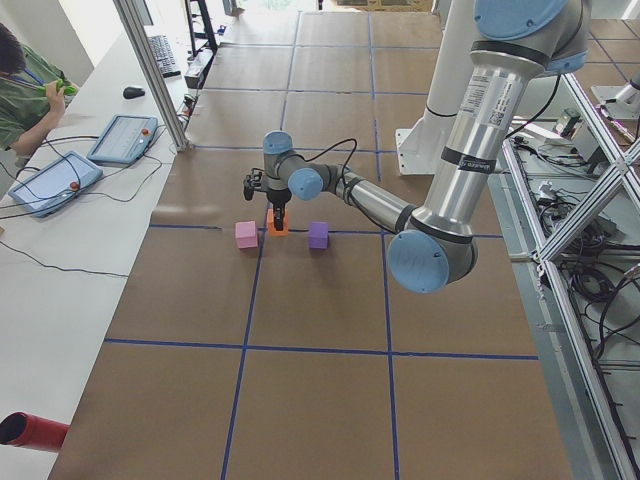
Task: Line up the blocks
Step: 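Lower the orange cube between the pink and purple cubes, open left gripper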
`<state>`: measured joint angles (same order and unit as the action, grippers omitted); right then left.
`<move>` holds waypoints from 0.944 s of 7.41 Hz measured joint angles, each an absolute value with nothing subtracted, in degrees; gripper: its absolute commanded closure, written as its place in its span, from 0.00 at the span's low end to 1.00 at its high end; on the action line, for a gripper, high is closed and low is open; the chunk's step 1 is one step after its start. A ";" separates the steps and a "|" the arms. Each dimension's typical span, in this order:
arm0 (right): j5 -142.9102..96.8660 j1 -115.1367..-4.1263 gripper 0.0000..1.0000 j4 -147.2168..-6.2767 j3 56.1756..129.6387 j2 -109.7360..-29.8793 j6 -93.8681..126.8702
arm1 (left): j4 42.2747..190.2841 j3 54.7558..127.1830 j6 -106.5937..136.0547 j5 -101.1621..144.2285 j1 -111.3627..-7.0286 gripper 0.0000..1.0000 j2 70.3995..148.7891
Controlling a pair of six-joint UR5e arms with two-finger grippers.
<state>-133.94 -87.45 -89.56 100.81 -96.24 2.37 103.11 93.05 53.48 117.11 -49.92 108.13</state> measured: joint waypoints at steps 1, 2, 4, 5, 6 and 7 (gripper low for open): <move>-133.94 -87.45 0.00 -89.56 100.81 -96.24 2.37 | 103.99 92.28 53.34 117.64 -49.92 1.00 107.98; -133.94 -87.45 0.00 -89.56 100.81 -96.24 2.37 | 104.20 91.76 52.46 118.43 -49.95 1.00 107.93; -133.95 -87.45 0.00 -89.56 100.81 -96.24 2.37 | 103.99 91.37 50.26 119.11 -49.98 1.00 107.69; -133.96 -87.45 0.00 -89.56 100.81 -96.24 2.37 | 103.97 91.35 49.93 119.21 -49.98 1.00 107.35; -133.98 -87.45 0.00 -89.56 100.81 -96.24 2.37 | 103.97 91.33 49.81 119.29 -49.98 0.73 107.11; -133.97 -87.45 0.00 -89.56 100.81 -96.24 2.37 | 103.97 91.29 49.77 119.90 -50.03 0.35 107.02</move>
<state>-133.97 -87.45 -89.56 100.81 -96.24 2.37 103.97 91.29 49.77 119.90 -50.03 107.02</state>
